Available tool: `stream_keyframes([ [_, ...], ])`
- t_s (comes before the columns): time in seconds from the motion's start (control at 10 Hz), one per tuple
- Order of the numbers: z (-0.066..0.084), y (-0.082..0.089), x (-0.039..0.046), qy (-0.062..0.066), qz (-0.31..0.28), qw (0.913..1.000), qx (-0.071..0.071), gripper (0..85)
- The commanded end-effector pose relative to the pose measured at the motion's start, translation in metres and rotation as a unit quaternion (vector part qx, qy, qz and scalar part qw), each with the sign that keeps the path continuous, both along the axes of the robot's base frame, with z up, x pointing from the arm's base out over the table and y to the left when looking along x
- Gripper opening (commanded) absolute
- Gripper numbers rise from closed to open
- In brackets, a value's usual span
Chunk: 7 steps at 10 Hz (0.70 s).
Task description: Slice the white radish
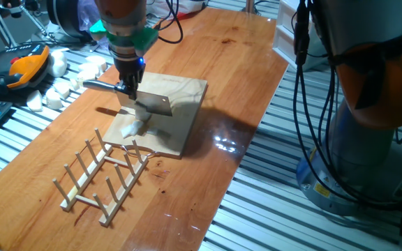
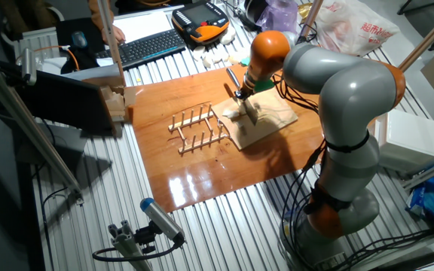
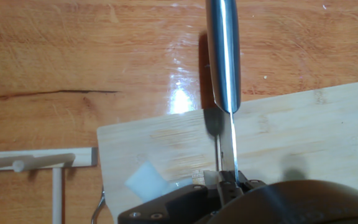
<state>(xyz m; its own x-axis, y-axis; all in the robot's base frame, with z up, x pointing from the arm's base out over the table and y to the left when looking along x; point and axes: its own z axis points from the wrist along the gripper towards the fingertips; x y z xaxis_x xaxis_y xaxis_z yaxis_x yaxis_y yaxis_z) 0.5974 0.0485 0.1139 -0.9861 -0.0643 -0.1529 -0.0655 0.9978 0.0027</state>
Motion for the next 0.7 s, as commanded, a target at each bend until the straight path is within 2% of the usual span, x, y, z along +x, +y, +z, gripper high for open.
stream_keyframes([
  [0.0, -0.003, 0.001, -0.0005, 0.0, 0.0, 1.0, 0.002, 0.0],
  [0.2, -0.008, 0.003, -0.0018, -0.003, 0.0, 1.0, 0.007, 0.0],
  [0.4, -0.017, 0.007, -0.0071, -0.018, -0.005, 0.9998, 0.005, 0.0],
  [0.6, -0.021, 0.01, -0.0096, -0.026, -0.008, 0.9996, 0.003, 0.0],
])
